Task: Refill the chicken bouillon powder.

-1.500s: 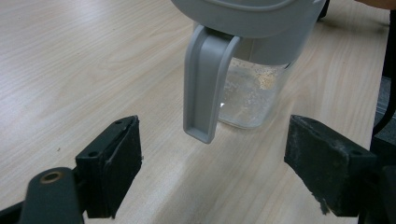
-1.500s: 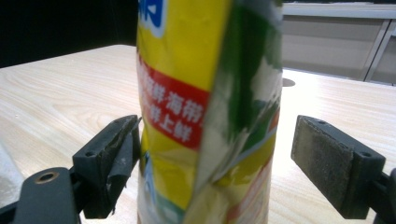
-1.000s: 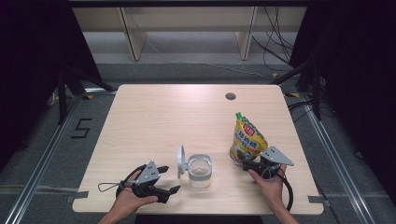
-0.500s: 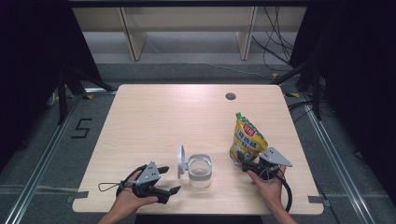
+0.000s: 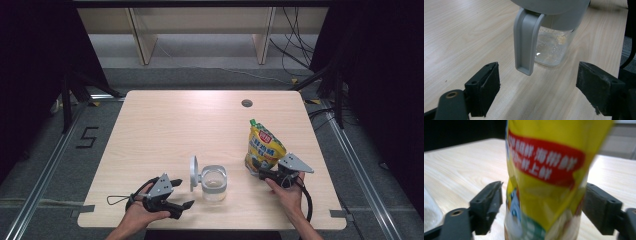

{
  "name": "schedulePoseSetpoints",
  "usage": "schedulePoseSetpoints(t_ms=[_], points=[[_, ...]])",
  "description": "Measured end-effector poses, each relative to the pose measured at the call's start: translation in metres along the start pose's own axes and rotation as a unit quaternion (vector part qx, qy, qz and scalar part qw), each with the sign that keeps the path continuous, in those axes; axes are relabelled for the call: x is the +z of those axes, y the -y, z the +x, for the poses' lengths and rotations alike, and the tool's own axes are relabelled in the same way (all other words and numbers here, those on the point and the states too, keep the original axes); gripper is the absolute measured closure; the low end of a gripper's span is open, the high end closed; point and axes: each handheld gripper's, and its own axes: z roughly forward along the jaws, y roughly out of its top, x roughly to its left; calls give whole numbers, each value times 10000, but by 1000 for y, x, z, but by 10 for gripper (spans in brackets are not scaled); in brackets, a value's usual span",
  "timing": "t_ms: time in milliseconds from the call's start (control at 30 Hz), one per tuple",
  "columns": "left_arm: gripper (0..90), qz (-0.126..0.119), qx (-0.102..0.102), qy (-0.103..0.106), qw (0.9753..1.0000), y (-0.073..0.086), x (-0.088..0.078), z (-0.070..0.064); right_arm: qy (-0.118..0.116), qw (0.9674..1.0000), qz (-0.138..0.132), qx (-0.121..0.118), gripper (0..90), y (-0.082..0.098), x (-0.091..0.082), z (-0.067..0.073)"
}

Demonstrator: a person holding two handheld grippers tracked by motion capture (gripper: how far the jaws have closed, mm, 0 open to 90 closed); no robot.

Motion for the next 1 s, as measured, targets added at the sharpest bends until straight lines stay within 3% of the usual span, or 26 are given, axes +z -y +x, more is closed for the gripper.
schedulePoseSetpoints(t_ms=[100, 200, 267, 300, 333, 367, 400, 500, 567, 600, 667, 700, 767, 833, 867, 900, 933, 1000], points=[[183, 2, 5, 14, 10000, 0, 0, 0, -25, 9999, -50, 86, 263, 0, 2, -1], [183, 30, 51, 16, 10000, -1, 0, 0, -32, 10000, -67, -13, 220, -1, 5, -2], [184, 28, 164, 63, 9998, -1, 0, 1, -12, 9998, -19, -216, 284, -2, 6, -2], [184, 34, 32, 56, 10000, -1, 0, -1, -12, 9998, -66, -177, 282, -1, 6, -1], [184, -21, 27, 34, 10000, -1, 1, -1, -21, 9998, -83, -170, 294, -2, 7, -1], [184, -70, -33, 48, 10000, -1, 2, -2, 0, 9996, -101, -273, 301, -2, 8, -2], [184, -10, -19, 83, 10000, -1, 1, -2, -4, 9999, -120, -96, 338, -2, 9, 1], [184, -55, -20, 57, 10000, -1, 2, -2, -51, 9997, -165, -153, 346, -2, 10, 0], [185, -25, -21, 78, 10000, -1, 1, -2, -80, 9999, -75, -116, 357, -4, 10, 1], [185, 4, 6, 94, 10000, -1, 1, -1, 20, 10000, -64, -60, 362, -5, 9, 2], [188, 22, 47, 77, 10000, -1, 0, -1, -101, 9996, 34, -259, 372, -7, 10, 1], [188, 4, 34, 63, 10000, -1, 1, -1, 7, 9995, 50, -306, 375, -9, 8, 4], [188, 4, 45, 58, 10000, -1, 0, 0, -5, 9992, 101, -391, 377, -11, 8, 7], [188, 15, 95, 36, 9999, -2, -1, 1, -18, 9993, 75, -371, 377, -12, 9, 7], [188, -27, 23, 53, 10000, -1, -1, 0, 15, 9994, 183, -278, 378, -13, 7, 9], [188, -25, -1, 10, 10000, -1, -2, 0, 30, 9993, 191, -328, 379, -13, 7, 9], [188, -29, 122, 24, 9999, -2, -2, 2, 23, 9987, 210, -474, 379, -15, 6, 8], [188, -24, 135, 42, 9999, -2, -3, 3, -2, 9982, 348, -496, 381, -17, 3, 11]])
